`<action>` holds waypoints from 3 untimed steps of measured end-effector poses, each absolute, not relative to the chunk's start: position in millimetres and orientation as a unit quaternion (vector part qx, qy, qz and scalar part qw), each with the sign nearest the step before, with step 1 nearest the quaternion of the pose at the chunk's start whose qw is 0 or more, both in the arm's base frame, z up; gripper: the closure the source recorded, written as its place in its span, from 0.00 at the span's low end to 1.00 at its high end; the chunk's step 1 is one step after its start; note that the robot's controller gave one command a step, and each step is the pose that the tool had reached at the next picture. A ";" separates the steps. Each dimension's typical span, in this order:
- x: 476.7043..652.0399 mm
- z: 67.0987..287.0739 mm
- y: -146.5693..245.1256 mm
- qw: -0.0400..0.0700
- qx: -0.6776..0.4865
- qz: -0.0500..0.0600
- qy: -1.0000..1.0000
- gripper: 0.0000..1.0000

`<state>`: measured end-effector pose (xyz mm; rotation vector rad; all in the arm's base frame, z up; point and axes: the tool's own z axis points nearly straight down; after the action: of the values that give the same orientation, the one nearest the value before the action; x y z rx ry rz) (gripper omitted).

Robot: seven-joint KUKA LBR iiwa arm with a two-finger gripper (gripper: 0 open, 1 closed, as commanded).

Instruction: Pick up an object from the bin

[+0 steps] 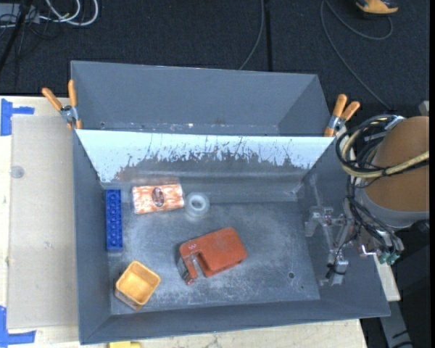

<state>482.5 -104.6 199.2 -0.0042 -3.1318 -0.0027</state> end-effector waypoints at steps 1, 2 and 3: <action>484.3 203.3 -104.1 0.001 0.001 0.000 -1.000 0.00; 483.9 164.1 -63.6 0.001 0.012 0.000 -1.000 0.00; 506.8 154.7 -43.5 0.006 0.006 -0.002 -1.000 0.00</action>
Offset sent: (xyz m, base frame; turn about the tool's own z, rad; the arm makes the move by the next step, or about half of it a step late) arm -0.0002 0.0677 -0.0589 -0.0472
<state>506.8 -43.5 154.7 0.0190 -3.1289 -0.0064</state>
